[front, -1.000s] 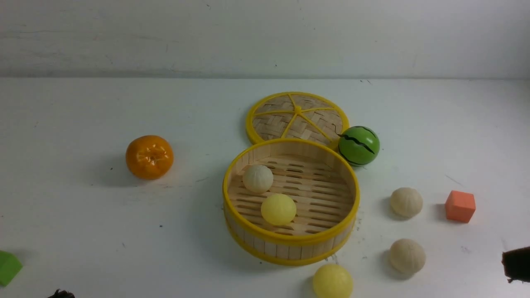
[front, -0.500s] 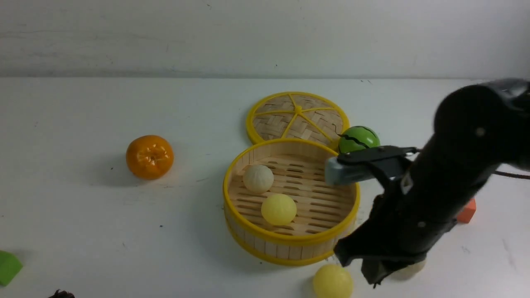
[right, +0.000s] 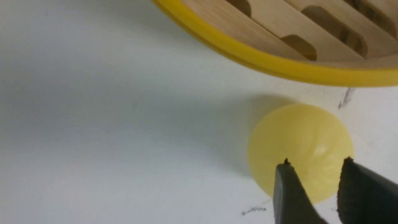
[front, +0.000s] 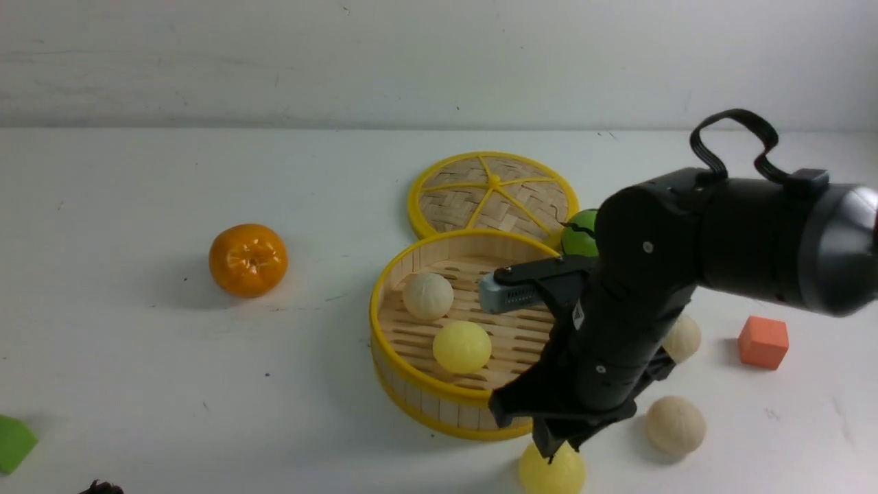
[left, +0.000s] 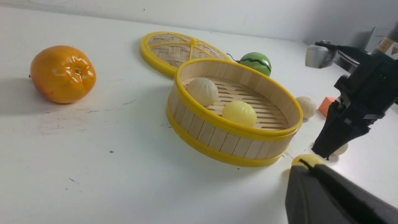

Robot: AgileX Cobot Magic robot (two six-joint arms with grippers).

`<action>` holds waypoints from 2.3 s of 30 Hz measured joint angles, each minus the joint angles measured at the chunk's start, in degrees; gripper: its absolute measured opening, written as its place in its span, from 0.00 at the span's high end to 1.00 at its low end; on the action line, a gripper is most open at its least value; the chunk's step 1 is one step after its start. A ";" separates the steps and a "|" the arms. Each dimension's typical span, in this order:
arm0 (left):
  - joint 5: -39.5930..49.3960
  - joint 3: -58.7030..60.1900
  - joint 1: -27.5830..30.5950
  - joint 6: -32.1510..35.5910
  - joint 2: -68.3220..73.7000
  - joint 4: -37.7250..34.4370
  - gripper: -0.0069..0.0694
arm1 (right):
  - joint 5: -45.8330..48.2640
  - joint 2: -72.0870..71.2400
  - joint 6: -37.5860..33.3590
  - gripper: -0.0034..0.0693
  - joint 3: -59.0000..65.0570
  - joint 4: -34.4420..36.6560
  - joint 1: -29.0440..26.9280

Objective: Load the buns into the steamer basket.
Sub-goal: Use the right arm to grab a steamed stuffed bun

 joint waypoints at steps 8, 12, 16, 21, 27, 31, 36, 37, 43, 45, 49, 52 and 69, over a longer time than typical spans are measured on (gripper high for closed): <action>0.00 0.00 0.00 0.00 0.00 0.00 0.88 | -2.64 2.19 0.00 0.60 0.00 0.25 -1.73; 0.00 0.00 0.00 0.00 0.00 0.00 0.88 | -2.64 2.60 0.00 0.60 0.00 0.25 -2.15; 0.00 0.00 0.00 0.00 0.00 0.00 0.87 | -1.00 2.77 0.00 0.60 -0.04 0.79 -2.15; 0.00 0.00 0.00 0.00 0.00 0.00 0.87 | 0.77 2.32 0.00 0.60 -0.04 0.95 -2.15; 0.00 0.00 0.00 0.00 0.00 0.00 0.86 | 0.85 1.72 0.00 0.61 -0.16 0.83 -2.15; 0.00 0.00 0.00 0.00 0.00 0.00 0.86 | 1.44 1.65 0.00 0.62 -1.06 0.09 -2.15; 0.00 0.00 0.00 0.00 0.00 0.00 0.85 | 2.53 1.59 0.00 0.62 -1.07 0.05 -1.50; 0.00 0.00 0.00 0.00 0.00 0.00 0.85 | 2.47 1.59 0.00 0.62 -1.07 0.05 -0.80; 0.00 0.00 0.00 0.00 0.00 0.00 0.85 | 0.90 2.08 0.00 0.62 -1.07 0.04 0.68; 0.00 0.00 0.00 0.00 0.00 0.00 0.85 | 0.69 2.67 0.01 0.62 -1.07 0.04 0.49; 0.00 0.00 0.00 0.00 0.00 0.00 0.85 | 0.63 3.58 0.84 0.62 -1.07 -0.42 0.24; 0.00 0.00 0.00 0.00 0.00 0.00 0.85 | 0.42 3.63 1.28 0.62 -1.11 -0.91 0.19; 0.00 0.00 0.00 0.00 0.00 0.00 0.83 | 0.71 4.63 -0.83 0.82 -1.36 -1.46 0.19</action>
